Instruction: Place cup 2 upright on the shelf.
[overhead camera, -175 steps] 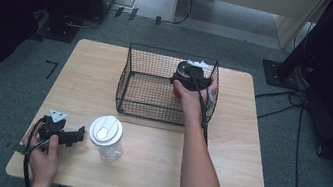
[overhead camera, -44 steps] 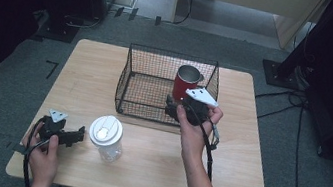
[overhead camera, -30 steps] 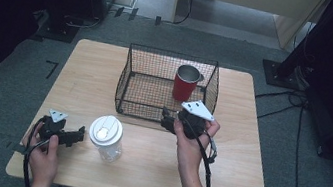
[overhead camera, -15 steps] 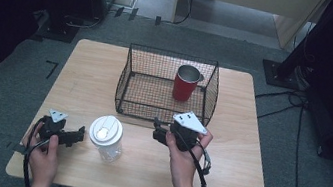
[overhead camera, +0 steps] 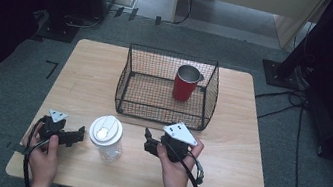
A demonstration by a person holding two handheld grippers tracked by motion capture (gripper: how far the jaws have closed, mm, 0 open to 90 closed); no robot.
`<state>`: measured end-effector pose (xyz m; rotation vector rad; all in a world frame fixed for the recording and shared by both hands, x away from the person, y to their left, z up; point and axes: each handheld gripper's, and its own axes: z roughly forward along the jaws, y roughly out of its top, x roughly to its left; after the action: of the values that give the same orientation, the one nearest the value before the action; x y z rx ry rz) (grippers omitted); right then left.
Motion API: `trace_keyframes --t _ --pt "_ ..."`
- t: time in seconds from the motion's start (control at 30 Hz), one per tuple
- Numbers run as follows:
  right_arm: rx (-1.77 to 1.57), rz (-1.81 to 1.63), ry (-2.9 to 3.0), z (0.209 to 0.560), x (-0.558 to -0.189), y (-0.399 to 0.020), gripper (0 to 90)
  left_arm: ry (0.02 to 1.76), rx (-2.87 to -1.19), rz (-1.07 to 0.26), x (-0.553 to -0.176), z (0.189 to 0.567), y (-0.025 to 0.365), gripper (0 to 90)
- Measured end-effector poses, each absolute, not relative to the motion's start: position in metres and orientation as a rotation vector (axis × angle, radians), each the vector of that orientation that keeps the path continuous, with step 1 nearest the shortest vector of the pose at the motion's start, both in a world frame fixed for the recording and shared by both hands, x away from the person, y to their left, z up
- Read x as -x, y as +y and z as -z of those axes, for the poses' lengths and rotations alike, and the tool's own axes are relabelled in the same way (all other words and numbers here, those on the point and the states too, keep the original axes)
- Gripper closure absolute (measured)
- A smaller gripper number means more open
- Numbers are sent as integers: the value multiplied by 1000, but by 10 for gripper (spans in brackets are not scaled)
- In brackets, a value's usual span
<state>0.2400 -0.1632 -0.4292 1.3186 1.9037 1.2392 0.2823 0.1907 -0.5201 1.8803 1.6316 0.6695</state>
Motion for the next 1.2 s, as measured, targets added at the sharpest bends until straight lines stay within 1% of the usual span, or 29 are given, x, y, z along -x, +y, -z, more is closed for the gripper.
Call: trace_keyframes --t 0.63,1.2 --pt "-1265 -1318 1982 444 -218 -143 136 1631 -1881 -669 -282 520 191 0" --pt "-1212 -1355 2045 451 -207 -121 136 1631 -1881 -669 -282 520 191 0"
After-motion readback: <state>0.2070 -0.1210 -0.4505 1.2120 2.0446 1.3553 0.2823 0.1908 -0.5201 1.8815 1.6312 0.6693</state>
